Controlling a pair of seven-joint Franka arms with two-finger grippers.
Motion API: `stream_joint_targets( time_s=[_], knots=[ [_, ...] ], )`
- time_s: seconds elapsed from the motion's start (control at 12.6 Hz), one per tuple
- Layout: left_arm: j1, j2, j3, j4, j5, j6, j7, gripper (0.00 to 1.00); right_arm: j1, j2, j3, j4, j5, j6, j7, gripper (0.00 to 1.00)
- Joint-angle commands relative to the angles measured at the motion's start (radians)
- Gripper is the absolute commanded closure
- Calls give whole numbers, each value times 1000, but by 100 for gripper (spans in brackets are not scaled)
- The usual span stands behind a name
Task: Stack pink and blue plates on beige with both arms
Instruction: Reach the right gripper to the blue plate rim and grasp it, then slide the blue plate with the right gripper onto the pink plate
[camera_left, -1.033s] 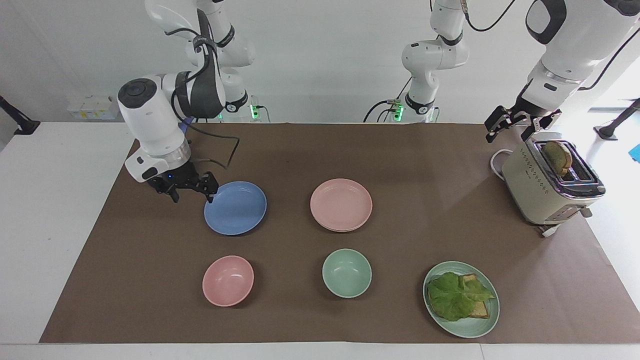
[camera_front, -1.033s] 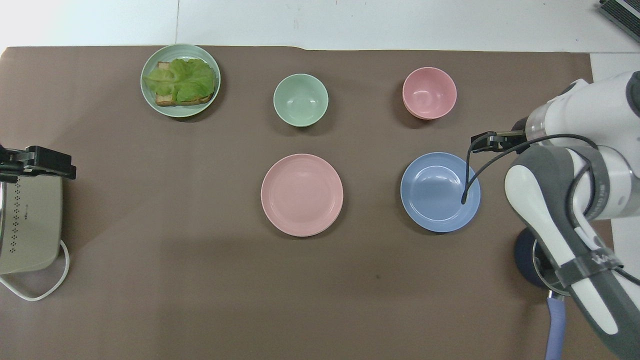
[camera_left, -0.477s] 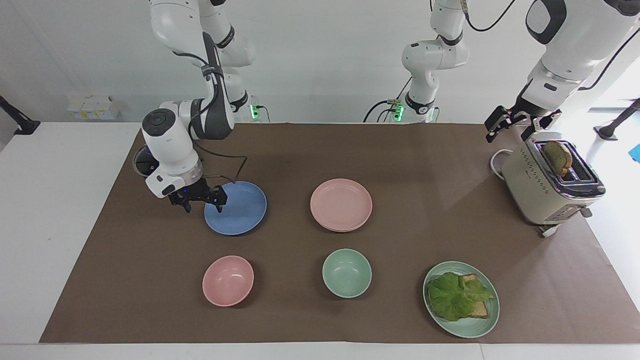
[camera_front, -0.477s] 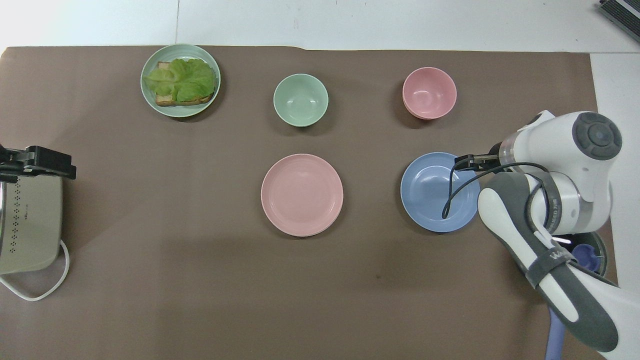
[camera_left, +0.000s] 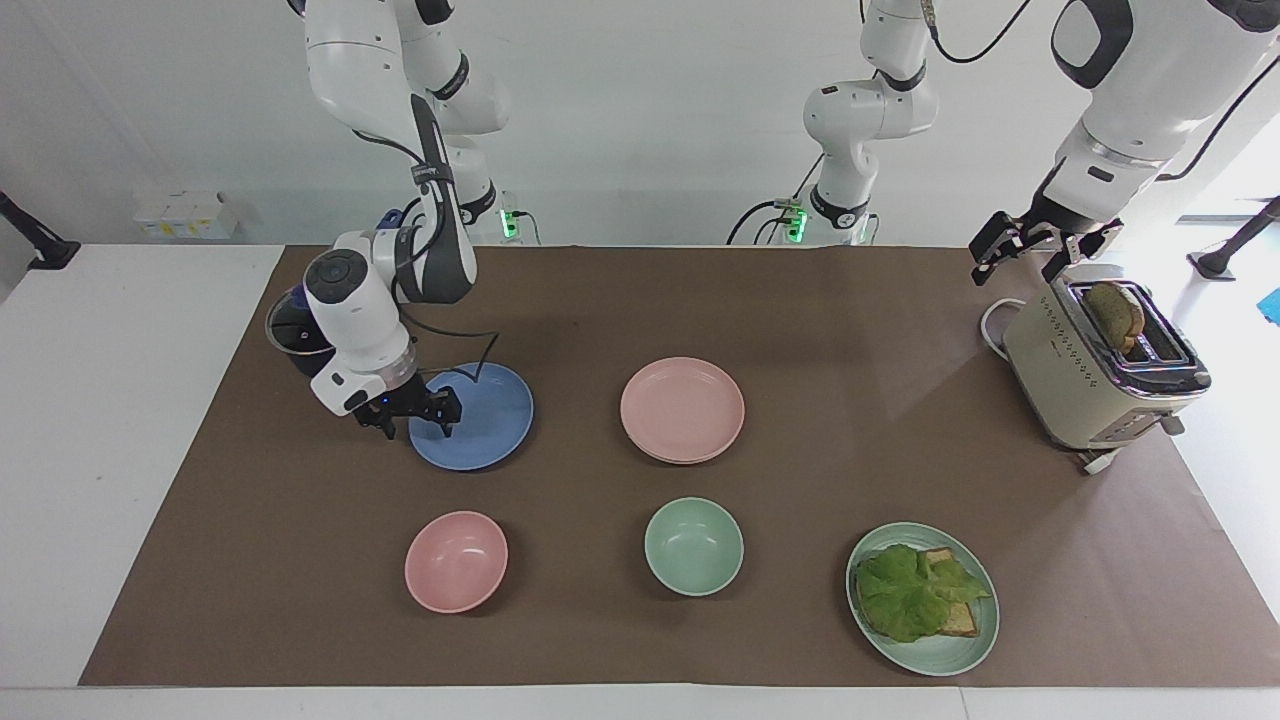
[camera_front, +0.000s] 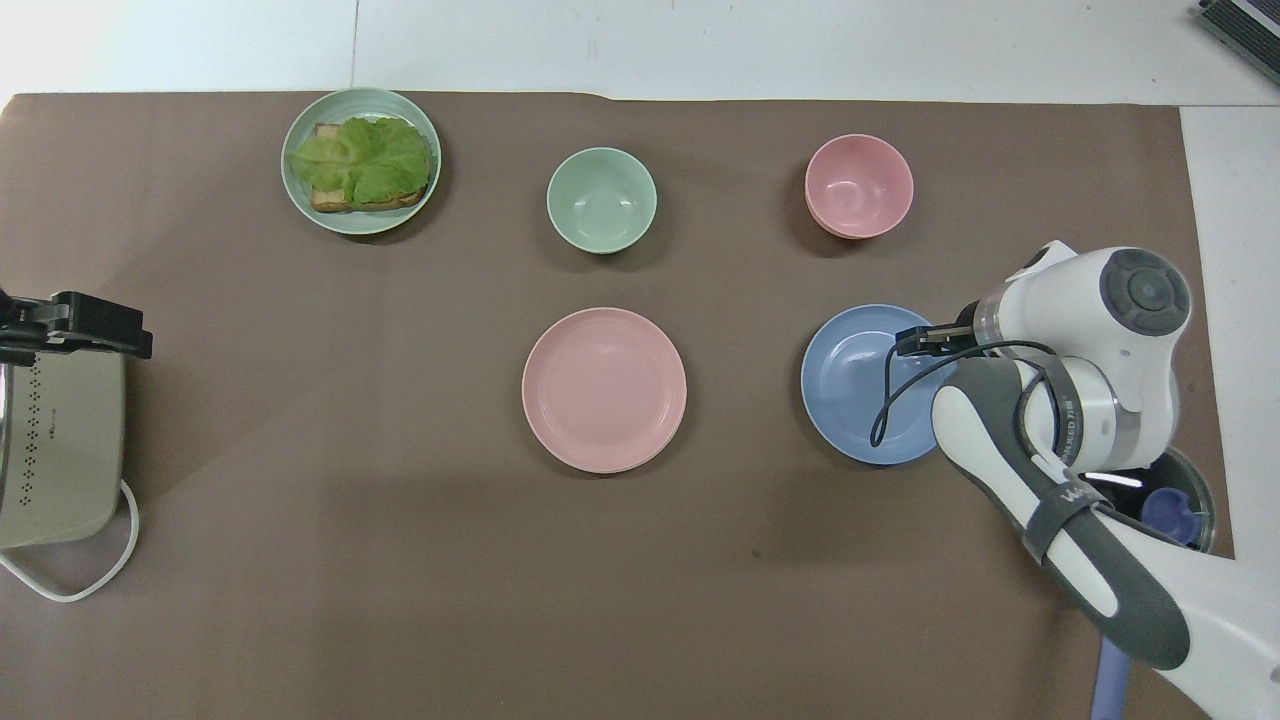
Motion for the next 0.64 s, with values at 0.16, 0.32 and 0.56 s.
stream_joint_targets(
  time_s=[0.16,0.32,0.56],
  knots=[
    [8,-2,-7,14,12,-19,10,0,-10,-14,3,-20,22,-1,-39,65],
    [8,-2,-7,14,12,-19,10,0,-10,-19,3,-31,22,-2,-43,78],
    [8,-2,-7,14,12,-19,10,0,-11,-19,3,-31,28,-3,-56,81]
  ],
)
